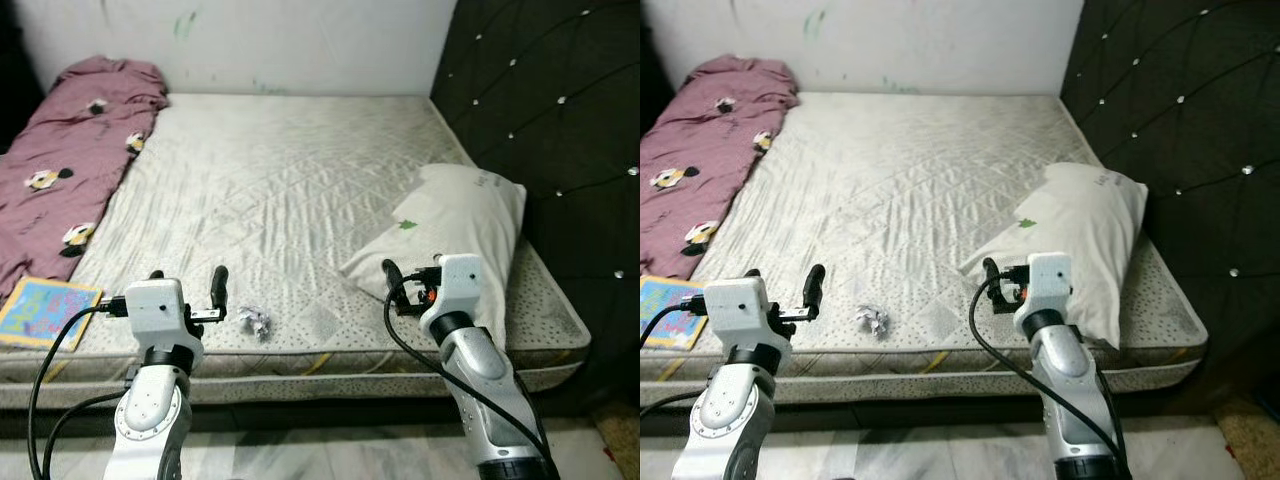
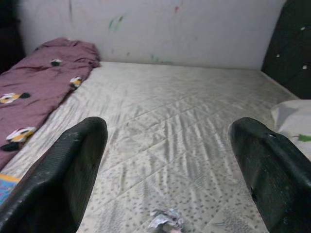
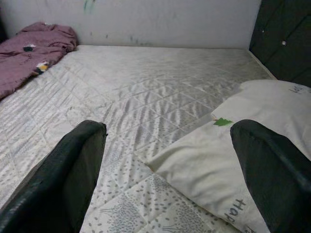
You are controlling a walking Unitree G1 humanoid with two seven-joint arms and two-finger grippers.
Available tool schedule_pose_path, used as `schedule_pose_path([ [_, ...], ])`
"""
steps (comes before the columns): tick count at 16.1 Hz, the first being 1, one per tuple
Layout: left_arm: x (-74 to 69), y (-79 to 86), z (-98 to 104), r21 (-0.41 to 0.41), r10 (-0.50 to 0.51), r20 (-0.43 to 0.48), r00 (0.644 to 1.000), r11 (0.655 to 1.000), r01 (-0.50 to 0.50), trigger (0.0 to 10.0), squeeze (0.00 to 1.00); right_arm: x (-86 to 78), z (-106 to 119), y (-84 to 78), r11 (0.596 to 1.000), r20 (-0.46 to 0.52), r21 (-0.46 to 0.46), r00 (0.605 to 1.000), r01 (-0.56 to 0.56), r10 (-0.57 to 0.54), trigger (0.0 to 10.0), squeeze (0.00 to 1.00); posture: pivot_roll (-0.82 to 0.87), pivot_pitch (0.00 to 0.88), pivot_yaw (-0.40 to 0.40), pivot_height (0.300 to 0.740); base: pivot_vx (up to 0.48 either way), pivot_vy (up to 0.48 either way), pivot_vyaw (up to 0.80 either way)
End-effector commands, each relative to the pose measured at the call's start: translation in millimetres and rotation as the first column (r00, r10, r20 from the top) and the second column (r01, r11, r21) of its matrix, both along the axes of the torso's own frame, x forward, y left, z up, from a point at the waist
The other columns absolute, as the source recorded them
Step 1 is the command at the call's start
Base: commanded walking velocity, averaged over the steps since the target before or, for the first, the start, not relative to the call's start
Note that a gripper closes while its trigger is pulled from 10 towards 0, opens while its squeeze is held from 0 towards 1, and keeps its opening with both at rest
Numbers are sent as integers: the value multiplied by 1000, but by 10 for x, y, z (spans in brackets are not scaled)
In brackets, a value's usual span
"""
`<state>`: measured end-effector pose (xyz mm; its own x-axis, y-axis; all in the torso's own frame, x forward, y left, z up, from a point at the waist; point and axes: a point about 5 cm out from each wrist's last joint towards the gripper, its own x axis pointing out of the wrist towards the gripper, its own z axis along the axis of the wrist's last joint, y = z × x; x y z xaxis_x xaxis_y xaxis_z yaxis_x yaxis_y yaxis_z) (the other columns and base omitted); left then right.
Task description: Clean up the room
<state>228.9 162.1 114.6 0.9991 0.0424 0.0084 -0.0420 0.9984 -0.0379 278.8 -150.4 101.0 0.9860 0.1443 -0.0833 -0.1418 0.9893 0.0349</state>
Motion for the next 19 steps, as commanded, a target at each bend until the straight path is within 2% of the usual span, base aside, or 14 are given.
schedule_pose_path([
  [1,10,-5,33,0,-9,17,1000,1000,9,10000,0,26,21,-6,1000,9,4,1000,7,-7,10000,0,-35,9,-57,740,360,0,0],
  [10,50,17,49,6,-7,20,1000,1000,7,10000,0,67,41,23,1000,15,9,1000,0,0,10000,0,-31,20,-53,740,364,0,0],
  [13,58,10,26,10,12,4,1000,1000,-12,10000,0,76,46,33,1000,20,6,1000,-6,5,10000,0,-32,23,-53,740,0,0,0],
  [19,62,12,0,-30,22,-17,1000,999,-23,10000,0,88,50,39,1000,24,7,1000,-10,10,10000,0,-32,27,-55,740,0,0,701],
])
